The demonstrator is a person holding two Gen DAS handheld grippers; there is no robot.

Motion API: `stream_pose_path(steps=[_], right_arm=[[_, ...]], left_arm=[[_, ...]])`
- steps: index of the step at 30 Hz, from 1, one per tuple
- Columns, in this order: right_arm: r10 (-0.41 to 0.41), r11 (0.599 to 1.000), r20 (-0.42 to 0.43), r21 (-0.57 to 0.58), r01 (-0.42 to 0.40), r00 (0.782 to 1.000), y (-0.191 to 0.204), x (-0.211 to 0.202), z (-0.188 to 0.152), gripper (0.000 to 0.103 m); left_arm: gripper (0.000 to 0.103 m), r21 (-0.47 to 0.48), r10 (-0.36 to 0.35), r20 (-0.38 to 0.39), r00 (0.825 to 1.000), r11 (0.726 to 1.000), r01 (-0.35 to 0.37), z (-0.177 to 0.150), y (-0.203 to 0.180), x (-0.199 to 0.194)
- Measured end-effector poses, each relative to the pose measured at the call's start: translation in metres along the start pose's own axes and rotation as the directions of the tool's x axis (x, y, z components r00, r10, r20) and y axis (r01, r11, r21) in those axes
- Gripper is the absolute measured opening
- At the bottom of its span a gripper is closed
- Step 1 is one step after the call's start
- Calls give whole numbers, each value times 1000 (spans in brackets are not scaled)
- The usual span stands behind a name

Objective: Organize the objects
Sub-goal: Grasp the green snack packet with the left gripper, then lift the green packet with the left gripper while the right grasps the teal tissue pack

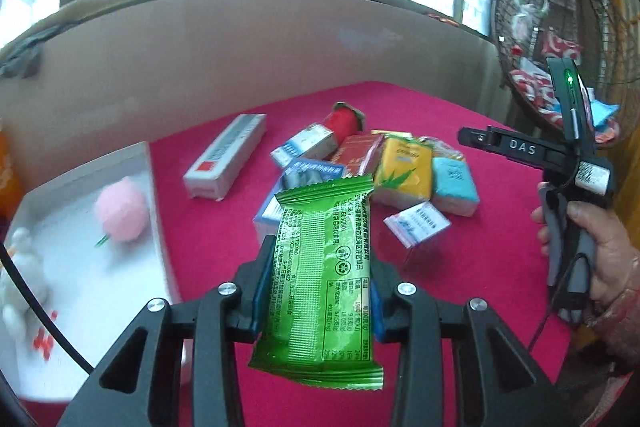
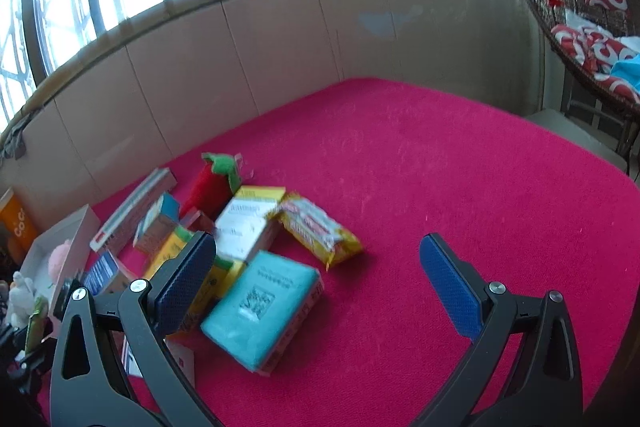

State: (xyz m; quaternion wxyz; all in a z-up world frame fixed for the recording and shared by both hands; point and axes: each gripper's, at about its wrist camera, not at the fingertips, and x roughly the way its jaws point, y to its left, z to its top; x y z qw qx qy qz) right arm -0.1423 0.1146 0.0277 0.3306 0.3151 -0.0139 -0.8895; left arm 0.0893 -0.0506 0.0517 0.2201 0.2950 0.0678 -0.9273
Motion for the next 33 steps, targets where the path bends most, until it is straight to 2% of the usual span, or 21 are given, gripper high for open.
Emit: stream_pose_path(steps=[2,7,11,15,19,22,24,27,33], right_arm=[[-1,1000,-53,-11,1,999,-1,3,-4,103],[19,996,-174,-84,-34,985,9,5,-16,103],[-1,988,-217,-151,-33,976,25,15,-20,97],[-22,980,-260,-199,-31,965,41,29,-24,96],[-82,975,-291,-221,16,953,49,44,-23,95],[-92,978,-288,-206,32,953,43,43,-21,83],[-89,978,-274,-204,32,957,38,39,-21,61],[-65,984,-270,-177,17,961,24,32,-20,54],[2,995,-260,-94,-28,966,3,25,-17,53]], left_arm=[[38,10,40,-2,999,999,-40,-8,-1,0],[38,-27,68,-7,998,997,-68,-12,6,0],[38,-25,78,5,997,997,-78,-13,6,-3],[38,-9,87,16,996,996,-87,-12,3,-4],[38,-15,90,12,996,996,-90,-12,4,-3],[38,-27,89,14,996,996,-88,-12,6,-4],[38,-31,89,16,996,996,-88,-12,6,-4],[38,-32,89,22,996,996,-88,-12,6,-5],[38,-40,101,32,994,994,-100,-12,7,-8]])
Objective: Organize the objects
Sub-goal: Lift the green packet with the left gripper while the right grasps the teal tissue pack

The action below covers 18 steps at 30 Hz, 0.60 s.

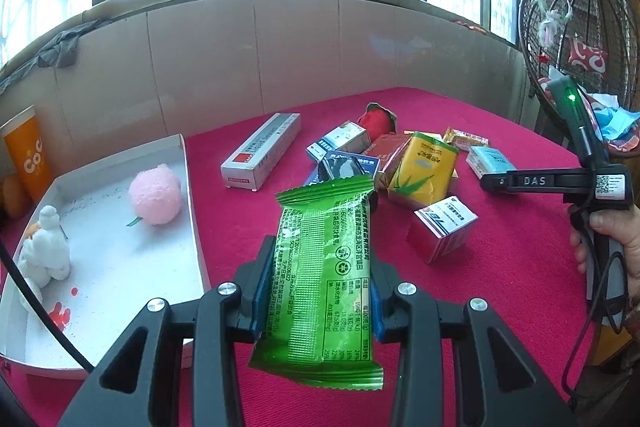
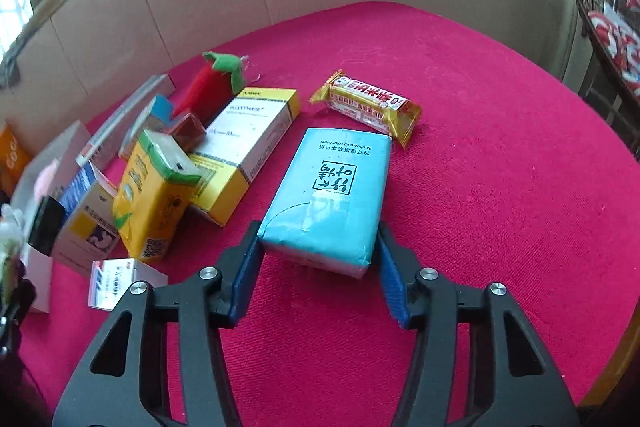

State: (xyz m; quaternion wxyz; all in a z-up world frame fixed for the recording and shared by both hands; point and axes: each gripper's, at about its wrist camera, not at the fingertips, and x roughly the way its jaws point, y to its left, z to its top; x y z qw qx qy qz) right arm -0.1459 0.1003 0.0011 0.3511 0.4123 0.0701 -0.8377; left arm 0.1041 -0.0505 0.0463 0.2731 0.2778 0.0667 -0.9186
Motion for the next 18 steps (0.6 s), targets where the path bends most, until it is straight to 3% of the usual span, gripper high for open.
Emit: stream_pose_path(steps=[7,13,18], right_arm=[[28,1000,106,-11,-27,994,10,-18,-1,53],[37,997,243,-72,-20,969,28,-42,-8,53],[42,994,261,-112,-13,964,37,-39,-6,53]], left_arm=[[38,-23,24,23,999,999,-24,0,5,-4],[38,-21,48,47,998,999,-47,0,5,-9],[38,-21,59,70,996,998,-58,0,4,-14]])
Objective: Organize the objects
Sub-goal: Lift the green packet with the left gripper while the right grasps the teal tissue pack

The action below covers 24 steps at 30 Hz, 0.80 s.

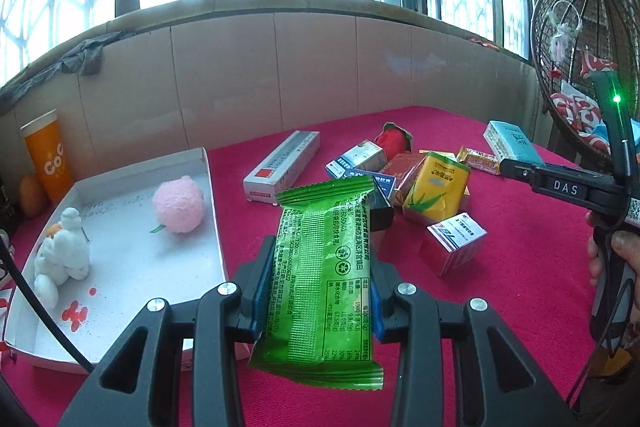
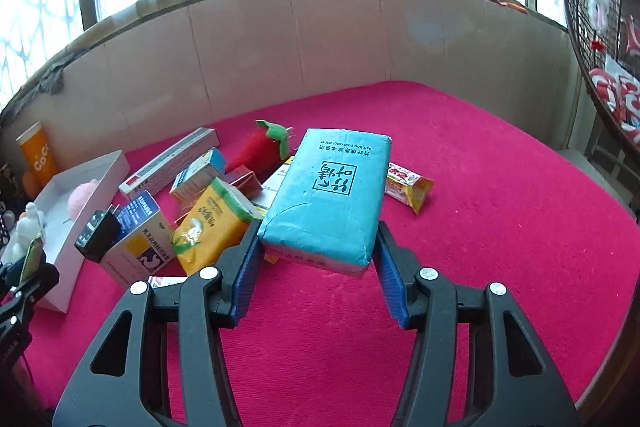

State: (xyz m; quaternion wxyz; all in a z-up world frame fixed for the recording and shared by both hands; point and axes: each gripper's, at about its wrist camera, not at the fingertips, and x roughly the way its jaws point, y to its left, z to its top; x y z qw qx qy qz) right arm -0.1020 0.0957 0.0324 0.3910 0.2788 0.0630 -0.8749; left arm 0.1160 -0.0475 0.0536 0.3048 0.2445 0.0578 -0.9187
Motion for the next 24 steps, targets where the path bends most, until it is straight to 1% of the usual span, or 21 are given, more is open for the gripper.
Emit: stream_pose_path(steps=[8,17,20,24], right_arm=[[-20,998,53,-60,23,998,11,-12,-6,53],[5,993,49,-114,1,999,32,-16,-13,53],[12,991,45,-131,-6,999,39,-16,-15,53],[17,988,33,-155,-12,999,51,-15,-18,54]], left_arm=[[38,-6,11,29,1000,1000,-11,0,1,-6],[38,-30,33,49,998,999,-32,-1,8,-12],[38,-39,52,53,997,998,-50,-3,12,-14],[38,-29,92,66,994,996,-90,-6,18,-23]])
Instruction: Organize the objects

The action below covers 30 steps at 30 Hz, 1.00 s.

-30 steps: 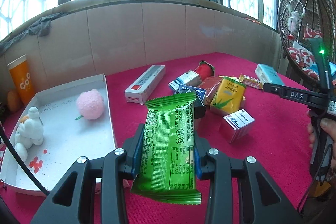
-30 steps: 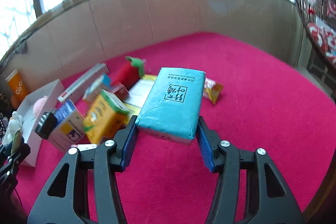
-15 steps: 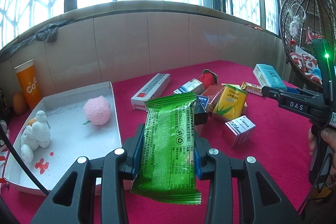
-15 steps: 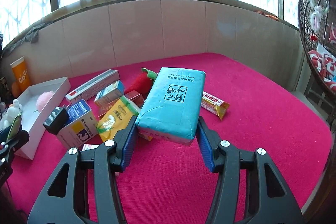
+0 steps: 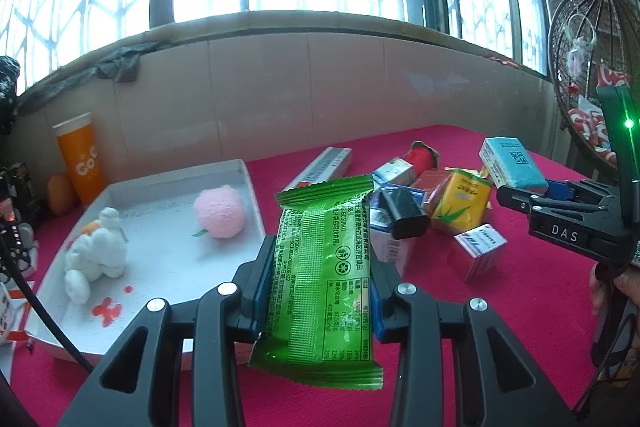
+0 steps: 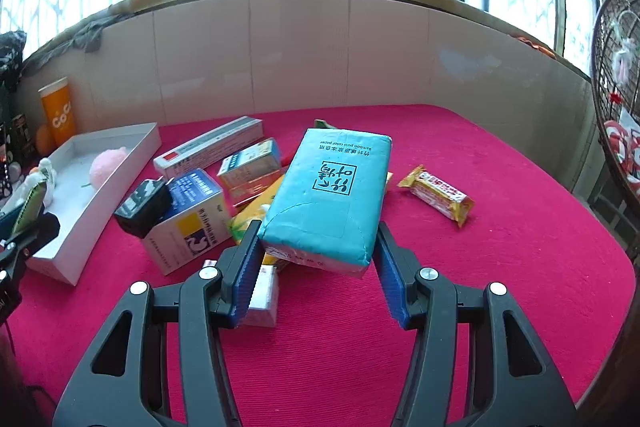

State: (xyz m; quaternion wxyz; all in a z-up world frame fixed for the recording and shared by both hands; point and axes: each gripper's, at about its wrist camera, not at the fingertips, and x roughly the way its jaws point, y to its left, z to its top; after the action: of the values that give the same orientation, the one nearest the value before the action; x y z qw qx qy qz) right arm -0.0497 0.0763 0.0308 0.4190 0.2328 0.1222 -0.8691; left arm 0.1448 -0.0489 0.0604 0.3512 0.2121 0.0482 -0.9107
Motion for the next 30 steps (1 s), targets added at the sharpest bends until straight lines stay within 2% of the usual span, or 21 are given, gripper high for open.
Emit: stream_pose_path(steps=[14,23,30], right_arm=[[62,993,-13,-101,-63,998,48,1,-3,54],[134,972,-26,-193,-137,991,91,2,-6,54],[170,955,-28,-242,-172,985,114,3,-7,54]], left_arm=[[38,-79,113,28,993,991,-110,-5,46,-16],[38,-107,183,26,983,978,-180,-8,71,-21],[38,-136,212,28,977,969,-206,-9,87,-25]])
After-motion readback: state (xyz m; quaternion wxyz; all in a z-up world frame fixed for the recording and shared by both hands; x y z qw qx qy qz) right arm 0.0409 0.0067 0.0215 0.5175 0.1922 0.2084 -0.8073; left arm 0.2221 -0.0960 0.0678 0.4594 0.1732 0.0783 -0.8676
